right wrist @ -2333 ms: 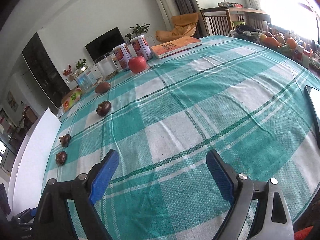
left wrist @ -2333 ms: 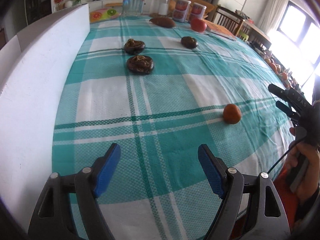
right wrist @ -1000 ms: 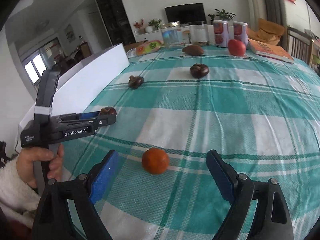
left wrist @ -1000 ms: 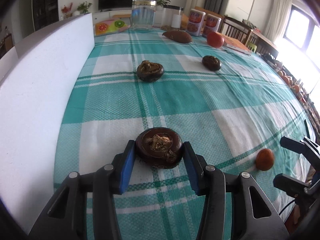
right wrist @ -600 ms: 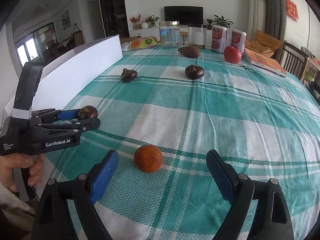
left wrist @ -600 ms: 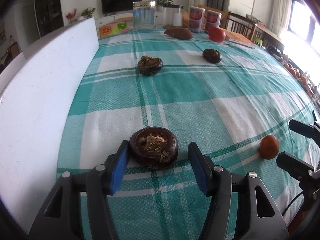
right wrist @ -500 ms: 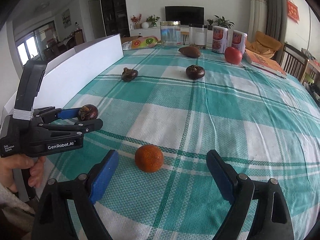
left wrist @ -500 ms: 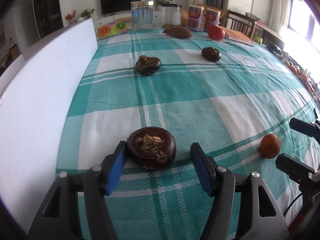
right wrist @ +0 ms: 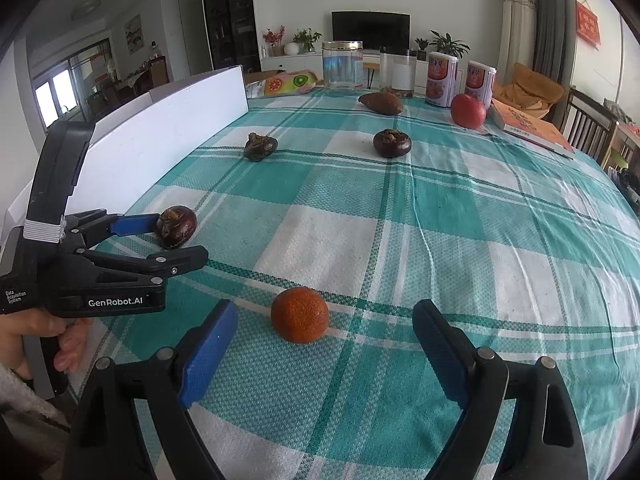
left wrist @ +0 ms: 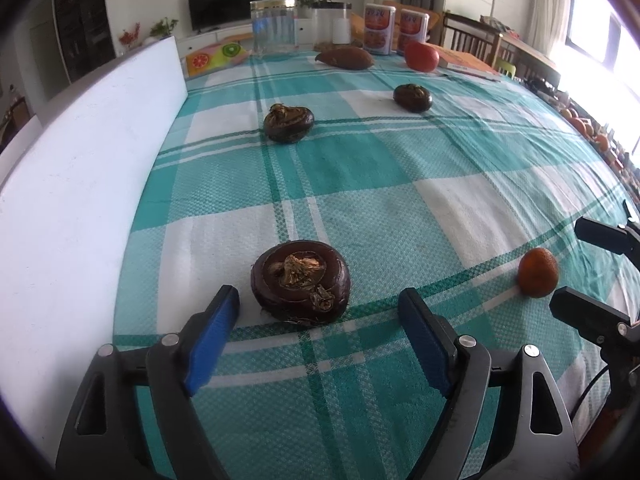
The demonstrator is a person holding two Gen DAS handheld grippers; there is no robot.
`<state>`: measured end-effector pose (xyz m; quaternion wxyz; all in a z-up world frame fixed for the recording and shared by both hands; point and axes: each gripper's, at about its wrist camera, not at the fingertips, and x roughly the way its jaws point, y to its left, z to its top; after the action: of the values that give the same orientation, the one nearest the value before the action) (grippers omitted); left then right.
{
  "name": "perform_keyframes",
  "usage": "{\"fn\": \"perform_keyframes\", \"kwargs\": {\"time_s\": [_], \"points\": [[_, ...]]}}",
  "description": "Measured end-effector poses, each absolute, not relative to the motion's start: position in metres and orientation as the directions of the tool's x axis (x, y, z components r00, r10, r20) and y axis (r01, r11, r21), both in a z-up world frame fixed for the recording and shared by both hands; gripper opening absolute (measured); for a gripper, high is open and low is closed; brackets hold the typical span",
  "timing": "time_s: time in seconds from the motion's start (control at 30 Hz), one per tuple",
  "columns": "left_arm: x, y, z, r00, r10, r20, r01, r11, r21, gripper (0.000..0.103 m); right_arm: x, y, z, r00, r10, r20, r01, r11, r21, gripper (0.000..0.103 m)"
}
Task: Organize fruits
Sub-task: 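Grasp the small orange fruit with the right tool while the left holds the mangosteen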
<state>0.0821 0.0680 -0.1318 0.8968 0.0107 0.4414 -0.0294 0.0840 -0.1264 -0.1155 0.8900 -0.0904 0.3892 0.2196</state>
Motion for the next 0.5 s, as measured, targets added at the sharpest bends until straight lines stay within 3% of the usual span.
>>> {"fn": "perform_keyframes", "kwargs": {"time_s": [0.5], "points": [[0.069, 0.085, -0.13, 0.607, -0.058, -0.792, 0.057, 0.998, -0.03, 0.085, 0.09, -0.126, -0.124, 0.563, 0.322, -0.761, -0.46, 0.887, 0.035, 0.089]]}}
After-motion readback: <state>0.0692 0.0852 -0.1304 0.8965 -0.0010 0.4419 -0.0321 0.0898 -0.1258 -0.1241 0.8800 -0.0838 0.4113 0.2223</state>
